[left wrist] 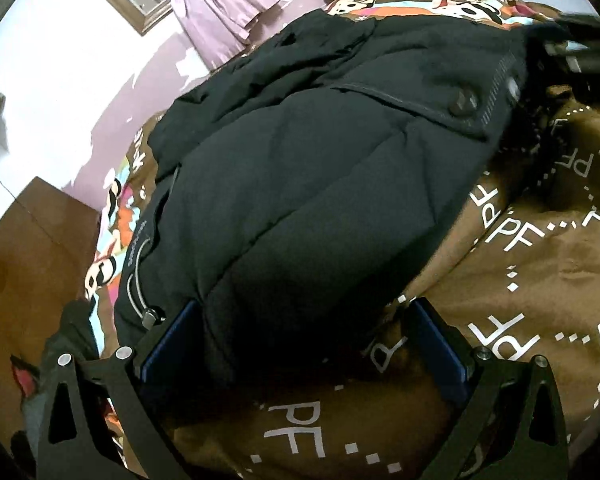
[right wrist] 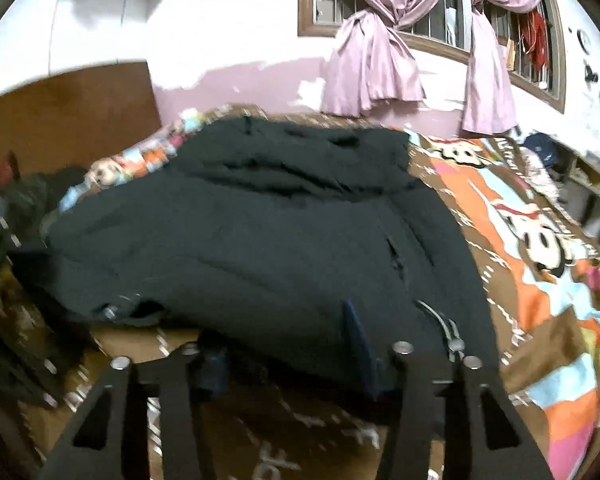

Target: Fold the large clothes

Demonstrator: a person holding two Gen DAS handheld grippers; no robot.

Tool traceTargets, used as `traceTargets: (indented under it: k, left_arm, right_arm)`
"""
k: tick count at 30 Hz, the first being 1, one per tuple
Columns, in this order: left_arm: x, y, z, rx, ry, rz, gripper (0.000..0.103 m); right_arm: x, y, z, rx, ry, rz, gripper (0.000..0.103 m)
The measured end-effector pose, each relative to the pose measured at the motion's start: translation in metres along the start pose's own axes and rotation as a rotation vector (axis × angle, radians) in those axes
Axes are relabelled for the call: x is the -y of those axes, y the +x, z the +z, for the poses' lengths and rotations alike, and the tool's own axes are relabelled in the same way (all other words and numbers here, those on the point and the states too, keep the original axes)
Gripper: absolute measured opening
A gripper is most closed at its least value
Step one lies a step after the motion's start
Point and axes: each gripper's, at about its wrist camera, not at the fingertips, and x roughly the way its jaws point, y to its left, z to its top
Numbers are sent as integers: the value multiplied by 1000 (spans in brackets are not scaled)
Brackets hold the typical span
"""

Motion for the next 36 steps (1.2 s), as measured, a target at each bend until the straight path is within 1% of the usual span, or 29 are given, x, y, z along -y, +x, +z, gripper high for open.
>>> traceTargets:
  k: [3,6,11,14,17,18,21,23,26,27,28,31,32,33,34,35,36]
  left_arm:
    - [0,0,-1,15,14,2,101]
    - [-3,-3,-3,40,26,-6,101]
    - [-11,-11,2,76,-14,-34,101]
    - [-21,-23,8,141,-53,-41,101]
    - [-23,-35,12,193,-51,-12,101]
    - [-21,-38,14,203,-44,0,99]
    - [-16,-39,17,204,7,54,82]
    - [-14,-34,16,189,36,96,82]
    - [-18,-19,9,132,32,103,79]
    - [-22,-14,9,107,25,103,71]
    - [-26,-9,7,96,18,100,62]
    - [-33,-10,8,102,-13,90,50]
    - [-36,-12,10,118,-22,87,46]
    - [-41,-17,13,148,-29,82,37]
    - [-43,-22,16,178,-37,80,31]
    - [-49,-28,20,213,-54,78,29]
    - [-54,-34,25,241,-77,72,26]
  right_arm:
    - [6,-1,17,32,30,67,32]
    - [10,-2,29,62,33,97,27]
    - [16,-4,31,97,101,123,26]
    - [19,-5,28,105,133,129,26]
    - [20,-7,27,110,131,125,26]
    - [19,-8,26,111,125,117,26]
    - [13,-9,22,110,91,70,26]
    - [7,-9,20,108,58,36,26]
    - [1,-10,17,110,31,10,27]
    - [0,-10,16,108,24,5,26]
    - [0,-9,15,107,16,-2,26]
    - [-4,-8,10,100,-26,-54,27]
    - [-5,-8,8,96,-43,-77,32]
    - [-6,-6,6,91,-62,-112,39]
    - [-7,-4,4,84,-81,-146,44]
    - [-7,-2,1,74,-96,-172,53]
    - [-7,-1,-1,66,-106,-183,59]
